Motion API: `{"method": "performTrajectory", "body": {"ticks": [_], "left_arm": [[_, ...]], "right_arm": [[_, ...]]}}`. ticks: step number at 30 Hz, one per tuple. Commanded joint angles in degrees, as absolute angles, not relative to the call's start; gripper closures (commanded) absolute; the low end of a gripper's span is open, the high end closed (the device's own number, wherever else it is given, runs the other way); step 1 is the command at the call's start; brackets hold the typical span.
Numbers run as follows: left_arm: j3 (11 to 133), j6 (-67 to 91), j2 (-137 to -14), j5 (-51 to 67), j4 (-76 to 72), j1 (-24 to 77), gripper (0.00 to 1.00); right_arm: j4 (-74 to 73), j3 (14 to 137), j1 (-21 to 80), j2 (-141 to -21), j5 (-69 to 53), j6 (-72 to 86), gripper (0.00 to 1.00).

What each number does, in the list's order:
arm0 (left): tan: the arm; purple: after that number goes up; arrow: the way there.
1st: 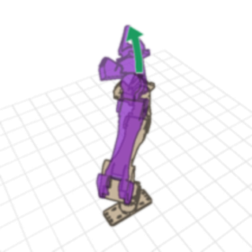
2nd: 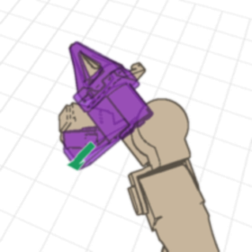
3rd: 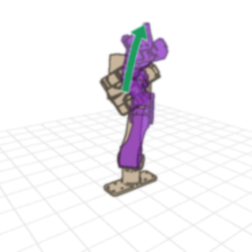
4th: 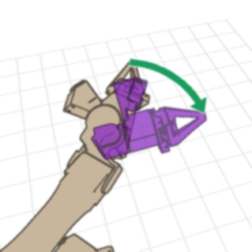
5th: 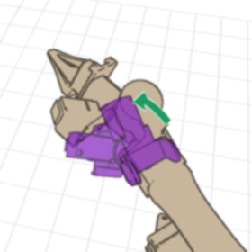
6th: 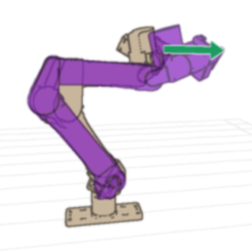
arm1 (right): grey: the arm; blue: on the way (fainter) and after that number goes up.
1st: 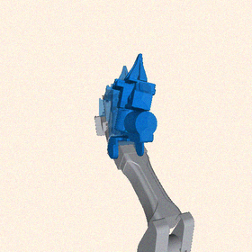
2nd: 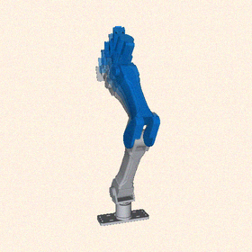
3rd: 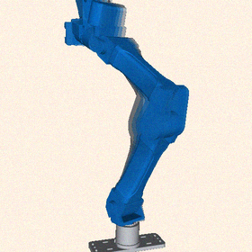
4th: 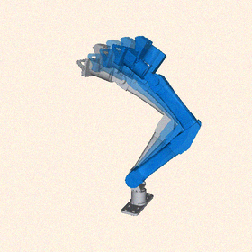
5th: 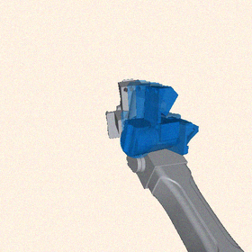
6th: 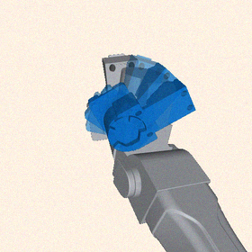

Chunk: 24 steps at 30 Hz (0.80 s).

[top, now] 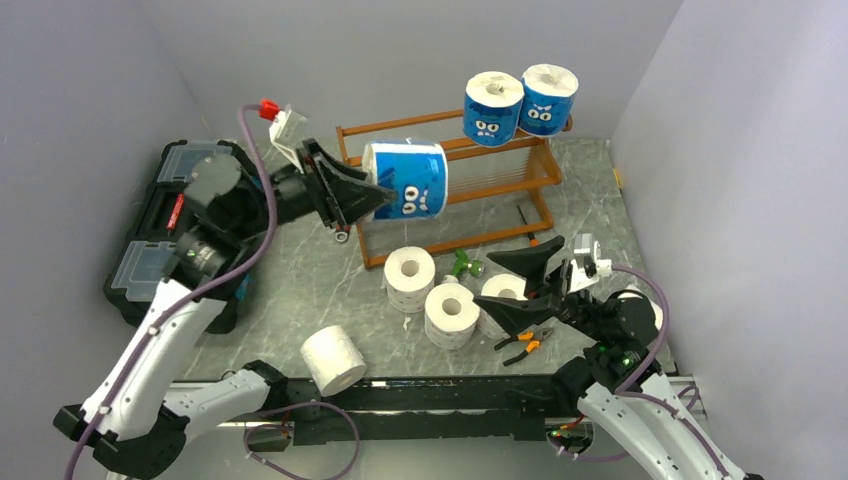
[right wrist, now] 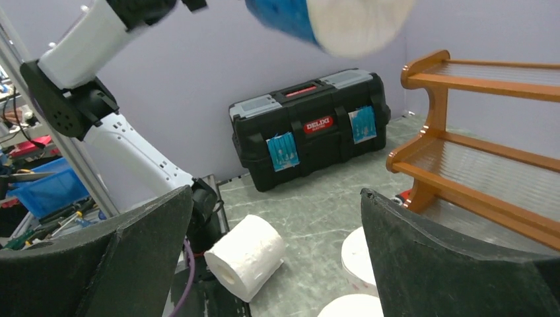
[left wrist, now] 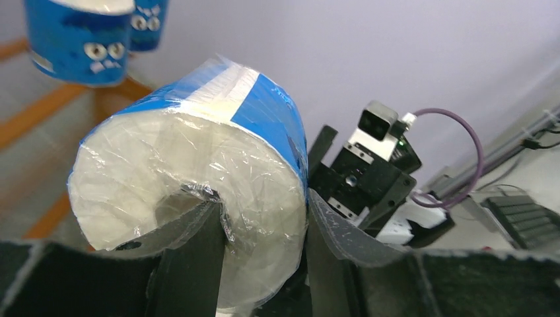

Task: Place and organize the paper towels onto the shelf
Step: Place the paper towel on the shelf.

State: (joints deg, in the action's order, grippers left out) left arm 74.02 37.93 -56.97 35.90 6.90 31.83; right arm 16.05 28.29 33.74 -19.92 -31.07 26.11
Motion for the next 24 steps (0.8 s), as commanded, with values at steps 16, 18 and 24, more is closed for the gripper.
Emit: {"method": "performTrajectory", "body": {"ticks": [16,18,24], "left_arm": [[108.74,-5.32,-77.89,13.28,29.66,29.97,0.74],[111.64,-7.79,-79.97,14.93,29.46,29.99,0.71],[113.35,-21.28,-84.19,19.48,27.53,31.02,0.6]], "right_arm": [[0.65,28.76,33.89,-15.16,-27.34,28.52,0.0],[0.27,28.59,33.82,-15.05,-27.54,28.44,0.0],[-3.29,28.14,33.84,-14.89,-27.3,27.3,0.0]]}}
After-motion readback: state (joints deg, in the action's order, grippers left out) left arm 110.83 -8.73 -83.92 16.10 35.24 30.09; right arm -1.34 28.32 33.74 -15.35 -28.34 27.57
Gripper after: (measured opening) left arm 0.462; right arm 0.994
